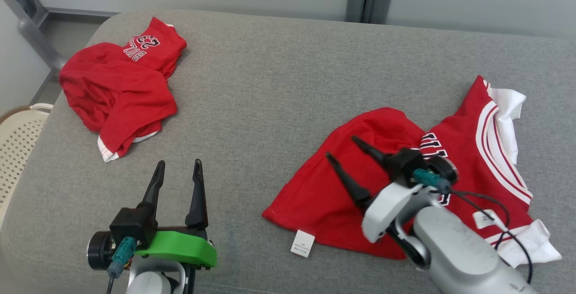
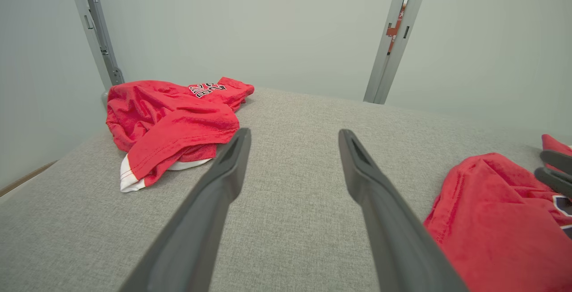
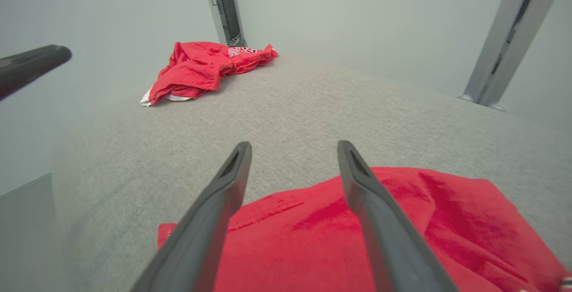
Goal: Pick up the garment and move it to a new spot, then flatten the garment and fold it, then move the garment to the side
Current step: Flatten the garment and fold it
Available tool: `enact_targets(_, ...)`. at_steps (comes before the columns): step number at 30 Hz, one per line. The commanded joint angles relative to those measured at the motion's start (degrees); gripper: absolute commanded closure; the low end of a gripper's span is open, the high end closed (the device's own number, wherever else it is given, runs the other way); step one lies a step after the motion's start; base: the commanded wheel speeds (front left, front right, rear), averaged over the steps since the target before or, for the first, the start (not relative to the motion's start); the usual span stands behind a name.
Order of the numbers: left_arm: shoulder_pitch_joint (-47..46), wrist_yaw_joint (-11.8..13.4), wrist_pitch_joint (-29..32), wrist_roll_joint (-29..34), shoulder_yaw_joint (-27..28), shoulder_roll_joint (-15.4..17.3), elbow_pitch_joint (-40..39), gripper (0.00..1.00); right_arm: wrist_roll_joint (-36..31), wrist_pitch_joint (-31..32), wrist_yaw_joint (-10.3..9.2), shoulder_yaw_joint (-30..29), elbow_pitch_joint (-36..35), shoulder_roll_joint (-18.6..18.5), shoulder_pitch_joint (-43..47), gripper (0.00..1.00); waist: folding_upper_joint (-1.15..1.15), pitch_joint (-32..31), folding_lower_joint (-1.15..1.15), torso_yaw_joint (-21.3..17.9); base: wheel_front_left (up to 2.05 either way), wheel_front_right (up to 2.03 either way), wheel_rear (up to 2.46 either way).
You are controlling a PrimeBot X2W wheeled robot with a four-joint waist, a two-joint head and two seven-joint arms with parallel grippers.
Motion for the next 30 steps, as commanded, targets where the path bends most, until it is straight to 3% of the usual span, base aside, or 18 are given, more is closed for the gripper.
enact_targets(1,0.6,-0.1,0.0,0.1,0.4,0.1,-0.2,0.0,-0.6,-0.2,-0.1,-2.2,-0.6,-1.5,0.8,0.0,0.0,-0.4,0.0,-1.4,0.0,0.0,0.0)
enact_targets(7,1.2,-0.2,0.0,0.4,1.1,0.1,-0.5,0.0,-2.1,-0.2,-0.1,-11.5,-2.6,-7.4,4.8,0.0,0.0,-0.9,0.0,-4.2,0.0,0.0,0.0)
enact_targets(15,1.4,-0.1,0.0,0.6,1.5,0.1,-0.9,0.0,-3.1,1.7,-0.1,-20.6,-8.7,-10.2,15.7,0.0,0.0,-0.9,0.0,-6.9,0.0,0.0,0.0)
enact_targets(30,0.4,-0.4,0.0,1.0,1.9,0.1,-1.2,0.0,-6.9,7.8,-0.1,-37.5,-21.1,-6.6,31.0,0.0,0.0,0.6,0.0,-8.0,0.0,0.0,0.0)
